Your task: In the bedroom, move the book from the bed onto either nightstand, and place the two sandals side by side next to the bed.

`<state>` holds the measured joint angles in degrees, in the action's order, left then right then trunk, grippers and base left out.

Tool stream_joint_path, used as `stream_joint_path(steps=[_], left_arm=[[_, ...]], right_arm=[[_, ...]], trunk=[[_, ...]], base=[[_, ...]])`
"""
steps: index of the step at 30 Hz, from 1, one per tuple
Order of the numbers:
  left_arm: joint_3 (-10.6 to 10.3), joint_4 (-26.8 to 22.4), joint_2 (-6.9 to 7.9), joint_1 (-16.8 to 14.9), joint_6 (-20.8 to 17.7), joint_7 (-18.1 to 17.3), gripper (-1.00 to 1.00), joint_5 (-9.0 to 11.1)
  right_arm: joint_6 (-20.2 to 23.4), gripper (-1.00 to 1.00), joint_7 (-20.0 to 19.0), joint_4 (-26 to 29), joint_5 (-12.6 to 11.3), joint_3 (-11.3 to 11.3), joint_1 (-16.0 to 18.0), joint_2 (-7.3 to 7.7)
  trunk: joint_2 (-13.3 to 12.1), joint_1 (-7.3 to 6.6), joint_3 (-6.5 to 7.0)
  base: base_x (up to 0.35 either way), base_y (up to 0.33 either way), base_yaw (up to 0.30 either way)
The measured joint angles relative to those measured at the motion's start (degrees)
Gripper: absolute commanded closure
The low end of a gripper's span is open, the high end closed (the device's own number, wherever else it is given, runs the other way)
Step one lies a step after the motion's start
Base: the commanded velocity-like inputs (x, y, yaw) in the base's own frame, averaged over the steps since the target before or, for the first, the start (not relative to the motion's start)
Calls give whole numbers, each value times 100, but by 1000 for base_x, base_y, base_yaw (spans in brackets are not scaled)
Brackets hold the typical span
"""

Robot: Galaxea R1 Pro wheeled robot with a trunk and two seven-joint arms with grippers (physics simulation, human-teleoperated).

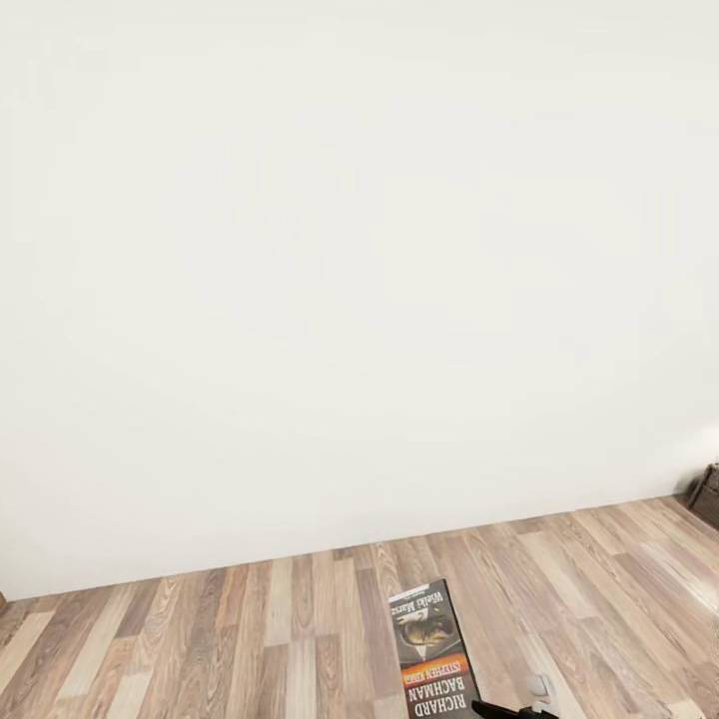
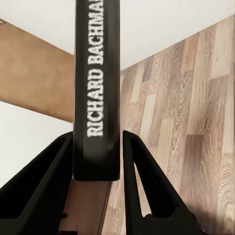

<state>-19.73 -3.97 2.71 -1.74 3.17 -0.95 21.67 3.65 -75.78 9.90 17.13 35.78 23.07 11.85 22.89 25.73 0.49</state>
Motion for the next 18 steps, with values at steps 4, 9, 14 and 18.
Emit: stream_joint_path(steps=[4,9,14,18], left_arm=[[0,-1,0,1,1,0,-100,0],[0,-1,0,1,4,0,-100,0],[-1,-1,0,2,6,0,-100,0],[-5,-1,2,2,8,0,-100,0]], right_arm=[[0,100,0,0,2,-2,0,-3],[-2,100,1,0,7,-11,0,-7],[-5,100,1,0,10,-13,0,-8],[-7,100,-3,0,6,-14,0,-6]], trunk=[[0,0,0],[0,0,0],[0,0,0],[0,0,0]], base=[[315,117,-267],[324,116,-275],[328,133,-280],[327,149,-282]])
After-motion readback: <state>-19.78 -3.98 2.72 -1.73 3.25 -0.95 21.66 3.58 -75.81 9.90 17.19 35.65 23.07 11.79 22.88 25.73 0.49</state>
